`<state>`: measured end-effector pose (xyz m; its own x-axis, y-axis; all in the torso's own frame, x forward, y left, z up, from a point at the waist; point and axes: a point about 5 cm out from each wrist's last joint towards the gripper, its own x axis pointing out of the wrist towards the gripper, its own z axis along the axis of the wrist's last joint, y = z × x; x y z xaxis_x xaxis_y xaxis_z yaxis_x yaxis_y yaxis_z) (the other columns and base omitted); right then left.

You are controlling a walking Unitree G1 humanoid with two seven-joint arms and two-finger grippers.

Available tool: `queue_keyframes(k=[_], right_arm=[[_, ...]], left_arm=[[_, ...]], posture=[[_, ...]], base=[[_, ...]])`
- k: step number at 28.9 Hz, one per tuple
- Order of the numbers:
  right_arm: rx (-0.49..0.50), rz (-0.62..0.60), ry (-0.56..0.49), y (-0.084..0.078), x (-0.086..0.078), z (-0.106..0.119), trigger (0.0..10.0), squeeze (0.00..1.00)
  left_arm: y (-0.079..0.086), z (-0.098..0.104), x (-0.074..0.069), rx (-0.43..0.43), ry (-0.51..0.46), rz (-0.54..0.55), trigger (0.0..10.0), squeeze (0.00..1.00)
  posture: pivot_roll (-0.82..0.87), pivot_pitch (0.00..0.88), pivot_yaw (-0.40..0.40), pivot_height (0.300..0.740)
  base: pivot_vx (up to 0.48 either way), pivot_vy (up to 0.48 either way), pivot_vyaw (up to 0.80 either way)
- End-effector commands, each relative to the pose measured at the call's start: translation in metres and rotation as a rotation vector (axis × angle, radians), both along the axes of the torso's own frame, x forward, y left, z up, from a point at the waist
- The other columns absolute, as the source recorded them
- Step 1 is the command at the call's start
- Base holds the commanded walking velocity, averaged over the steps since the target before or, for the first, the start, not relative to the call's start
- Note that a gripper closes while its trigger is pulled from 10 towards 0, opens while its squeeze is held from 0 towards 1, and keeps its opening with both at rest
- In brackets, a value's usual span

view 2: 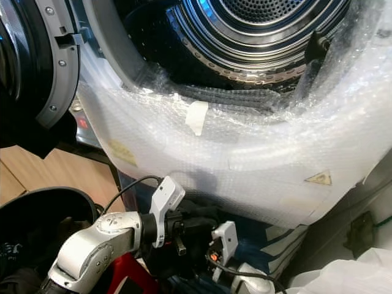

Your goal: Clothes washing

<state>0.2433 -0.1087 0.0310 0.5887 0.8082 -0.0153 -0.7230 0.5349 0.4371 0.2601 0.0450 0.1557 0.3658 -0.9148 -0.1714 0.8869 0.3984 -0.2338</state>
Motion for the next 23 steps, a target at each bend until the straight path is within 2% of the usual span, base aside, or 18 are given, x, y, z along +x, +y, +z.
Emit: queue_keyframes(k=[1, 8, 14, 23], right_arm=[[0.046, 0.000, -0.030, -0.001, 0.002, 0.009, 0.0, 0.00], [0.085, 0.005, -0.033, 0.000, 0.003, 0.012, 0.0, 0.00], [0.112, 0.019, -0.045, -0.001, 0.005, 0.017, 0.0, 0.00], [0.157, 0.046, -0.048, 0.000, -0.001, 0.022, 0.0, 0.00]], left_arm=[[-0.004, 0.007, -0.005, -0.031, -0.007, -0.038, 0.0, 0.00], [-0.001, 0.007, -0.005, -0.028, -0.007, -0.028, 0.0, 0.00], [0.003, 0.006, -0.002, -0.007, -0.023, -0.016, 0.0, 0.00], [0.003, 0.005, 0.001, 0.018, -0.072, 0.027, 0.0, 0.00]], posture=[[-0.04, 0.045, 0.026, 0.740], [-0.03, 0.010, 0.030, 0.740], [-0.03, 0.020, 0.034, 0.740], [-0.03, 0.035, 0.034, 0.740]], base=[[0.000, 0.000, 0.00], [0.000, 0.000, 0.00], [0.000, 0.000, 0.00], [0.000, 0.000, 0.00]])
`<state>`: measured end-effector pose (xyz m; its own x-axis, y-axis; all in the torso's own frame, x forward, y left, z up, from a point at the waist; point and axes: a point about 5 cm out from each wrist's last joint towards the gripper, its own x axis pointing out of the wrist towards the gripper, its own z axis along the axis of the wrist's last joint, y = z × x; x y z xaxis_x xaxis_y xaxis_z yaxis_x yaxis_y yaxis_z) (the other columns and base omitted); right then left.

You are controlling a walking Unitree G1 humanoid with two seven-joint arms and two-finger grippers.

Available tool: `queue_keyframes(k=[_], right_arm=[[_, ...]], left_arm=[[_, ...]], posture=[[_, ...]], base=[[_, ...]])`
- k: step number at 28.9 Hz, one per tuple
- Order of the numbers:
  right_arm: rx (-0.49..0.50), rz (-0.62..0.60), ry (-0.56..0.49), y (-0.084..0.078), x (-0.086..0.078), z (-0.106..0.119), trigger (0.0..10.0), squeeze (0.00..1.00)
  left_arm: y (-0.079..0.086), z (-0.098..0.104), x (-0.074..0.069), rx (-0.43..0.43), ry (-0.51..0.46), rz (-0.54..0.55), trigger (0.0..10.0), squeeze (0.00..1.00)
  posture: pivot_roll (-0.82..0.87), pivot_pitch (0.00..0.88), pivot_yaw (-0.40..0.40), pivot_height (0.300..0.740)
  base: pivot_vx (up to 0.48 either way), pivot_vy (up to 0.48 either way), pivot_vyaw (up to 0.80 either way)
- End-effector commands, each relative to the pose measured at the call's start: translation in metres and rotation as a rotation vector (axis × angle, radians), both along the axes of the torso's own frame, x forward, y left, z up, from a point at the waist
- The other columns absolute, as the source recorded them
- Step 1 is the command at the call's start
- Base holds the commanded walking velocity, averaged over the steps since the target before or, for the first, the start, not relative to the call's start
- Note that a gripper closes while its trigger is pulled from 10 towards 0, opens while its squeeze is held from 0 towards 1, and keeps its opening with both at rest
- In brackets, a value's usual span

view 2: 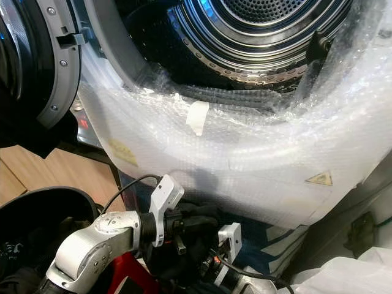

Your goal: Clothes washing

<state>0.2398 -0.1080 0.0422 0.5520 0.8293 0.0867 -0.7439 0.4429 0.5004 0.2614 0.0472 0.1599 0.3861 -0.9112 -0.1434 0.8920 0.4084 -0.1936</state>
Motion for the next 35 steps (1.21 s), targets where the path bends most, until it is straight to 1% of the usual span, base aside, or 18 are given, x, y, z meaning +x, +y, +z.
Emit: queue_keyframes(k=[1, 2, 3, 5, 6, 7, 8, 9, 11, 12, 15, 20, 23, 28, 29, 32, 34, 35], right_arm=[[0.032, -0.002, -0.049, -0.001, 0.002, 0.010, 0.0, 0.00], [0.048, 0.010, -0.055, 0.000, 0.001, 0.013, 0.0, 0.00], [0.057, 0.011, -0.057, 0.000, 0.000, 0.015, 0.0, 0.00], [0.073, 0.013, -0.057, 0.000, 0.000, 0.016, 0.0, 0.00], [0.075, 0.018, -0.056, 0.000, -0.001, 0.017, 0.0, 0.00], [0.075, 0.020, -0.056, 0.001, -0.001, 0.017, 0.0, 0.00], [0.077, 0.022, -0.052, 0.000, -0.001, 0.017, 0.0, 0.00], [0.081, 0.022, -0.048, 0.000, -0.002, 0.017, 0.0, 0.00], [0.086, 0.020, -0.048, -0.001, -0.002, 0.018, 0.0, 0.00], [0.100, 0.015, -0.052, -0.002, -0.001, 0.020, 0.0, 0.00], [0.109, 0.011, -0.052, -0.003, -0.002, 0.022, 0.0, 0.00], [0.129, 0.009, -0.053, -0.002, -0.002, 0.023, 0.0, 0.00], [0.148, 0.005, -0.056, -0.001, -0.002, 0.024, 0.0, 0.00], [0.148, 0.021, -0.051, 0.002, -0.004, 0.025, 0.0, 0.00], [0.152, 0.025, -0.051, 0.002, -0.005, 0.025, 0.0, 0.00], [0.157, 0.021, -0.051, 0.002, -0.004, 0.025, 0.0, 0.00], [0.161, 0.020, -0.055, 0.003, -0.003, 0.027, 0.0, 0.00], [0.176, 0.014, -0.060, 0.003, -0.002, 0.029, 0.0, 0.00]], left_arm=[[0.001, 0.000, 0.000, 0.028, -0.022, 0.014, 0.0, 0.00], [0.003, 0.000, 0.000, 0.037, -0.022, 0.017, 0.5, 0.00], [0.004, -0.001, 0.000, 0.038, -0.020, 0.016, 2.0, 0.00], [0.005, -0.001, -0.002, 0.038, -0.017, 0.004, 2.1, 0.00], [0.005, -0.001, -0.003, 0.038, -0.018, 0.002, 2.9, 0.00], [0.005, -0.001, -0.003, 0.038, -0.019, 0.003, 2.9, 0.00], [0.005, -0.001, -0.002, 0.044, -0.026, 0.004, 9.7, 0.00], [0.005, -0.001, -0.002, 0.049, -0.039, 0.000, 10.0, 0.00], [0.005, 0.001, -0.002, 0.041, -0.044, -0.001, 10.0, 0.00], [0.008, 0.005, -0.001, 0.028, -0.052, 0.005, 10.0, 0.00], [0.013, 0.006, -0.002, 0.036, -0.062, 0.007, 10.0, 0.00], [0.014, 0.010, -0.001, 0.028, -0.075, 0.000, 10.0, 0.00], [0.014, 0.008, -0.001, 0.055, -0.087, -0.012, 10.0, 0.00], [0.015, 0.008, -0.001, 0.058, -0.086, -0.018, 10.0, 0.00], [0.016, 0.009, -0.001, 0.056, -0.084, -0.016, 10.0, 1.00], [0.018, 0.001, -0.002, 0.131, -0.089, -0.047, 10.0, 1.00], [0.019, 0.001, -0.003, 0.130, -0.087, -0.048, 10.0, 1.00], [0.022, 0.004, -0.001, 0.123, -0.088, -0.034, 10.0, 1.00]], posture=[[-0.03, 0.035, 0.034, 0.740], [-0.03, 0.036, 0.035, 0.740], [-0.02, 0.037, 0.036, 0.740], [-0.03, 0.038, 0.035, 0.740], [-0.03, 0.040, 0.036, 0.740], [-0.03, 0.040, 0.036, 0.740], [-0.03, 0.038, 0.032, 0.740], [-0.02, 0.045, 0.029, 0.740], [-0.02, 0.045, 0.029, 0.740], [-0.02, 0.049, 0.030, 0.740], [-0.02, 0.050, 0.033, 0.740], [-0.02, 0.055, 0.045, 0.740], [-0.01, 0.055, 0.043, 0.740], [-0.02, 0.067, 0.045, 0.740], [-0.01, 0.076, 0.043, 0.740], [-0.01, 0.083, 0.043, 0.740], [-0.01, 0.087, 0.044, 0.740], [-0.01, 0.085, 0.042, 0.740]], base=[[0.000, 0.000, 0.00], [0.000, 0.000, 0.00], [0.000, 0.000, 0.00], [0.000, 0.000, 0.00], [0.000, 0.000, 0.00], [0.000, 0.000, 0.00], [0.000, 0.000, 0.00], [0.000, 0.000, 0.00], [0.000, 0.000, 0.00], [0.000, 0.000, 0.00], [0.000, 0.000, 0.00], [0.000, 0.000, 0.00], [0.000, 0.000, 0.00], [0.000, 0.000, 0.00], [0.000, 0.000, 0.00], [0.000, 0.000, 0.00], [0.000, 0.000, 0.00], [0.000, 0.000, 0.00]])
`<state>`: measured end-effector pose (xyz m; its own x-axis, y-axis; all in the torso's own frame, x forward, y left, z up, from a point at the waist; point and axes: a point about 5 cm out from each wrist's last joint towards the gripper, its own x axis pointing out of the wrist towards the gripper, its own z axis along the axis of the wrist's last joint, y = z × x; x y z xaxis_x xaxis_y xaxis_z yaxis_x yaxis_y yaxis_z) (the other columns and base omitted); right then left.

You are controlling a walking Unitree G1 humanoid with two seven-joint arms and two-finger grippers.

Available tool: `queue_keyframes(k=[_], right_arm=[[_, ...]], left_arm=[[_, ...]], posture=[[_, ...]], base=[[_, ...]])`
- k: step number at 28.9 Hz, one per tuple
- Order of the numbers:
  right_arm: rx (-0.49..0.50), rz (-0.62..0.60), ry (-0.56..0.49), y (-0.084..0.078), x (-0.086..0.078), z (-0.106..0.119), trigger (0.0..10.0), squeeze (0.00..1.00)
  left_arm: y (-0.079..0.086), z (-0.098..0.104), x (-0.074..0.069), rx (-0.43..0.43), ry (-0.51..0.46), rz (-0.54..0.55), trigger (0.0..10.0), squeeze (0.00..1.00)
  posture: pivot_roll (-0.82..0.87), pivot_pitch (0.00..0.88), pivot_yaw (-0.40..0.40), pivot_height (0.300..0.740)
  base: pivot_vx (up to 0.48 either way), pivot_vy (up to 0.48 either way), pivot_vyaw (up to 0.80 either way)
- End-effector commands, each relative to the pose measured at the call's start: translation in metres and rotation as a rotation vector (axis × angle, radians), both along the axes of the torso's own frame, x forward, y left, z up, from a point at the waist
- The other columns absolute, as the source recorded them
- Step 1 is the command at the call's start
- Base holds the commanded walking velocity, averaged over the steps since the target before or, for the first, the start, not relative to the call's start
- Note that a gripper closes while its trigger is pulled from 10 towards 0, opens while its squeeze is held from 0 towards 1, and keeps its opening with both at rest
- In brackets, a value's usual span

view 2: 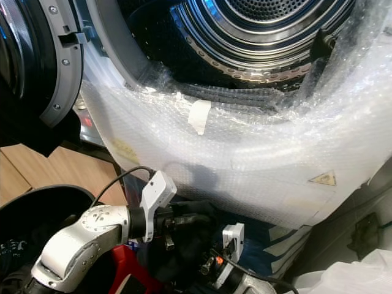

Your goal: Clothes washing

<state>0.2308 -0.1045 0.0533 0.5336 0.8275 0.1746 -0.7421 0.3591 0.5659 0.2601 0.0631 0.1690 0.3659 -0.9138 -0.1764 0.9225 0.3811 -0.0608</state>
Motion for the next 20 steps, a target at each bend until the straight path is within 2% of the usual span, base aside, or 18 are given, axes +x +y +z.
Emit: queue_keyframes(k=[1, 7, 11, 14, 15, 16, 17, 19, 20], right_arm=[[0.061, -0.019, -0.082, -0.001, 0.007, 0.019, 0.0, 0.00], [0.067, -0.014, -0.075, -0.001, 0.004, 0.018, 0.0, 0.00], [0.075, -0.005, -0.063, 0.000, 0.000, 0.016, 0.0, 0.00], [0.076, 0.004, -0.062, 0.001, -0.001, 0.016, 0.0, 0.00], [0.075, 0.005, -0.062, 0.001, -0.001, 0.015, 0.0, 0.00], [0.074, 0.013, -0.062, 0.002, -0.002, 0.016, 0.0, 0.00], [0.074, 0.013, -0.062, 0.002, -0.002, 0.016, 0.0, 0.00], [0.073, 0.019, -0.062, 0.003, -0.002, 0.017, 0.0, 0.00], [0.073, 0.019, -0.062, 0.003, -0.002, 0.017, 0.0, 0.00]], left_arm=[[0.008, -0.004, 0.001, 0.040, 0.019, 0.014, 10.0, 1.00], [0.027, 0.009, 0.004, 0.012, 0.011, 0.032, 10.0, 1.00], [0.029, 0.011, -0.003, -0.006, 0.018, -0.033, 10.0, 1.00], [0.028, 0.014, -0.002, -0.051, 0.025, -0.019, 10.0, 1.00], [0.028, 0.015, -0.001, -0.057, 0.023, -0.006, 10.0, 1.00], [0.030, 0.017, 0.008, -0.079, 0.007, 0.051, 10.0, 1.00], [0.030, 0.017, 0.008, -0.079, 0.007, 0.051, 10.0, 1.00], [0.036, 0.023, 0.020, -0.102, -0.019, 0.139, 10.0, 1.00], [0.036, 0.023, 0.020, -0.102, -0.019, 0.139, 10.0, 1.00]], posture=[[-0.01, 0.084, 0.042, 0.740], [0.00, 0.069, 0.042, 0.740], [0.00, 0.049, 0.043, 0.740], [-0.01, 0.042, 0.044, 0.740], [-0.01, 0.038, 0.045, 0.740], [-0.01, 0.038, 0.045, 0.740], [-0.01, 0.038, 0.045, 0.740], [-0.01, 0.050, 0.043, 0.740], [-0.01, 0.050, 0.043, 0.740]], base=[[0.000, 0.000, 0.00], [0.000, 0.000, 0.00], [0.000, 0.000, 0.00], [0.000, 0.000, 0.00], [0.000, 0.000, 0.00], [0.000, 0.000, 0.00], [0.000, 0.000, 0.00], [0.000, 0.000, 0.00], [0.000, 0.000, 0.00]])
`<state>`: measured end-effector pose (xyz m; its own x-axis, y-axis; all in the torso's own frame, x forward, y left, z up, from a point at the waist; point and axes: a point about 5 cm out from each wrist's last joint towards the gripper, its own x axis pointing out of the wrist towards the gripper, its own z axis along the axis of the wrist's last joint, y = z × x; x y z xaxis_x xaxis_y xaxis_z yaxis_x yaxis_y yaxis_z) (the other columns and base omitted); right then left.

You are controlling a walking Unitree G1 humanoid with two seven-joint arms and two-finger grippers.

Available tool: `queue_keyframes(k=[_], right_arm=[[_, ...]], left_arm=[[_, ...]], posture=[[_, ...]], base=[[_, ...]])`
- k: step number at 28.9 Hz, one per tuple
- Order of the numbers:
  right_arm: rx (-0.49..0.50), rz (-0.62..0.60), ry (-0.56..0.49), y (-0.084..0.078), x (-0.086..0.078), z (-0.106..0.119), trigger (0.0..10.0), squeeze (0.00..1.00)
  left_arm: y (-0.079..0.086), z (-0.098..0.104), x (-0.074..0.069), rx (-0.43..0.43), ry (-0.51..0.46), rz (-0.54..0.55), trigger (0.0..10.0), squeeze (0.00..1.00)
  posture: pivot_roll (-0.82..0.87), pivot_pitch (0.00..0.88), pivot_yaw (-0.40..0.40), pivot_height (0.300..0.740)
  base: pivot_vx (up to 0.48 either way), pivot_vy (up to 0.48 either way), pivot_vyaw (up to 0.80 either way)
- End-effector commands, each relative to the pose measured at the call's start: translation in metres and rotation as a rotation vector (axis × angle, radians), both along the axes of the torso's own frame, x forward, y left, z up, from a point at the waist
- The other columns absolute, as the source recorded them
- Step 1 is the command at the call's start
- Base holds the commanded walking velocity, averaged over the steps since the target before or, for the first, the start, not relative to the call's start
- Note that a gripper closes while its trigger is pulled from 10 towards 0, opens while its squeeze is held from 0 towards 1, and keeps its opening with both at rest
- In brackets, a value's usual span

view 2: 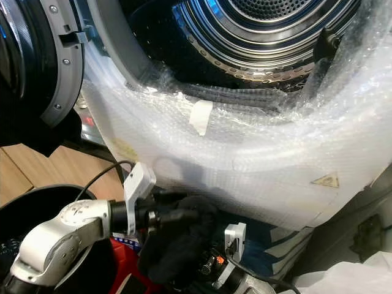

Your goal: Clothes washing

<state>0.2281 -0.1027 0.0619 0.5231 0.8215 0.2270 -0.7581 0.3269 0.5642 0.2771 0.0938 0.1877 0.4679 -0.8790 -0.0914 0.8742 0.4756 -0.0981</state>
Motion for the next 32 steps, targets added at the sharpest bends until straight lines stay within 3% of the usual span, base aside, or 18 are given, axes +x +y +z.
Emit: queue_keyframes(k=[1, 8, 12, 19, 20, 21, 22, 24, 27, 28, 32], right_arm=[[0.024, 0.011, -0.038, 0.001, 0.000, 0.009, 0.0, 0.00], [0.015, -0.030, 0.003, -0.009, -0.004, 0.002, 0.0, 0.00], [0.002, -0.051, 0.022, -0.013, -0.005, -0.001, 0.0, 0.00], [0.002, -0.051, 0.022, -0.013, -0.005, 0.000, 0.0, 0.00], [-0.015, -0.039, 0.027, -0.016, -0.010, -0.002, 0.0, 0.00], [-0.028, -0.030, 0.030, -0.018, -0.013, -0.004, 0.0, 0.00], [-0.043, -0.018, 0.036, -0.021, -0.019, -0.005, 0.0, 0.00], [-0.048, -0.036, 0.043, -0.027, -0.022, -0.005, 0.0, 0.00], [-0.053, -0.040, 0.049, -0.030, -0.023, -0.007, 0.0, 0.00], [-0.054, -0.036, 0.051, -0.030, -0.023, -0.007, 0.0, 0.00], [-0.058, -0.030, 0.049, -0.030, -0.023, -0.007, 0.0, 0.00]], left_arm=[[0.009, 0.007, 0.008, -0.017, -0.036, 0.078, 10.0, 1.00], [0.010, 0.011, 0.013, -0.119, -0.038, 0.164, 10.0, 1.00], [0.015, 0.015, 0.017, -0.113, -0.086, 0.226, 10.0, 1.00], [0.015, 0.015, 0.018, -0.117, -0.085, 0.230, 10.0, 1.00], [0.040, 0.005, 0.029, 0.008, -0.145, 0.465, 10.0, 0.00], [0.059, -0.001, 0.034, 0.104, -0.200, 0.629, 10.0, 0.00], [0.094, -0.012, 0.035, 0.315, -0.292, 0.864, 10.0, 0.00], [0.117, -0.021, 0.024, 0.386, -0.303, 0.956, 10.0, 0.00], [0.121, -0.024, 0.016, 0.326, -0.260, 0.967, 10.0, 0.00], [0.119, -0.021, 0.011, 0.260, -0.257, 0.957, 10.0, 0.00], [0.116, -0.020, 0.005, 0.229, -0.261, 0.947, 10.0, 0.00]], posture=[[-0.01, 0.054, 0.039, 0.740], [-0.01, 0.065, 0.033, 0.740], [-0.01, 0.071, 0.031, 0.740], [-0.01, 0.071, 0.031, 0.740], [-0.01, 0.083, 0.034, 0.740], [-0.01, 0.082, 0.034, 0.740], [-0.01, 0.082, 0.034, 0.740], [0.00, 0.093, 0.028, 0.740], [0.00, 0.101, 0.024, 0.740], [0.00, 0.104, 0.024, 0.740], [0.01, 0.105, 0.025, 0.740]], base=[[0.000, 0.000, 0.00], [0.000, 0.000, 0.00], [0.000, 0.000, 0.00], [0.000, 0.000, 0.00], [0.000, 0.000, 0.00], [0.000, 0.000, 0.00], [0.000, 0.000, 0.00], [0.000, 0.000, 0.00], [0.000, 0.000, 0.00], [0.000, 0.000, 0.00], [0.000, 0.000, 0.00]])
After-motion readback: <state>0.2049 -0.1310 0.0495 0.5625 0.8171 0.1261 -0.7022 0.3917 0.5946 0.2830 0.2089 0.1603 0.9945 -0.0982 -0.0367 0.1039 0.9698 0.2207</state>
